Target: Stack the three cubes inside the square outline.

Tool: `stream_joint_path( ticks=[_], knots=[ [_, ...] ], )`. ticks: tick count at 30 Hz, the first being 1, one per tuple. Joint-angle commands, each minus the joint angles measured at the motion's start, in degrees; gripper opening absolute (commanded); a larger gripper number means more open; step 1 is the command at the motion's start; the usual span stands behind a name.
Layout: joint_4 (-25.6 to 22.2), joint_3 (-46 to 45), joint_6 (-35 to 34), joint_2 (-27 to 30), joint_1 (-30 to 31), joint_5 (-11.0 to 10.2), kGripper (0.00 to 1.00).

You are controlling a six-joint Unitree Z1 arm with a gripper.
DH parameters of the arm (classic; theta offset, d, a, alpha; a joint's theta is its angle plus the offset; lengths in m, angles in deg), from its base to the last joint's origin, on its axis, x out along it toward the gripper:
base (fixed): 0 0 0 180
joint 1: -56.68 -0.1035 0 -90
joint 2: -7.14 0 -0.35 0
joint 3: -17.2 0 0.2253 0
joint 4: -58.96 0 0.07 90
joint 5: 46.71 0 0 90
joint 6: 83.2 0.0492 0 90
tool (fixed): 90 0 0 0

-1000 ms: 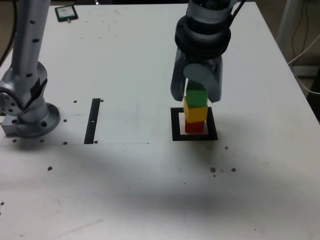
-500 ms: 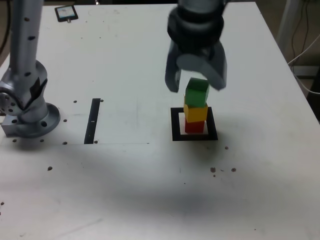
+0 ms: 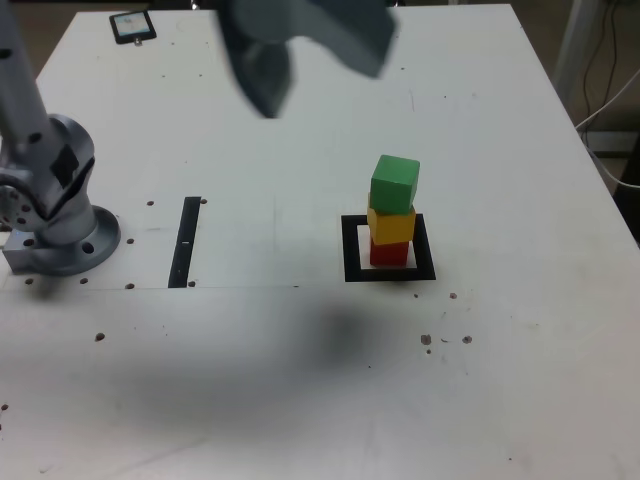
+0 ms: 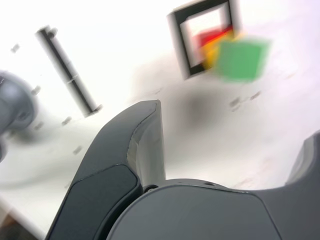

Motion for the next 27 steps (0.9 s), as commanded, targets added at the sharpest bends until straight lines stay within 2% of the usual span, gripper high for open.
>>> stream_joint_path(
  ticks=[1, 7, 13, 19, 22, 27],
  knots=[
    [0.2, -3.4, -0.3, 4.1, -0.1, 1.3, 0.99],
    [0.9, -16.6, -0.4, 8.7, -0.2, 1.9, 0.99],
    [6.6, -29.9, -0.5, 10.5, -0.2, 2.0, 0.99],
    [9.9, -36.1, -0.6, 11.5, -0.2, 2.1, 0.99],
    [11.7, -38.2, -0.6, 11.5, -0.2, 0.7, 0.99],
    [14.9, -40.5, -0.6, 11.2, -0.2, -3.5, 0.99]
  ],
)
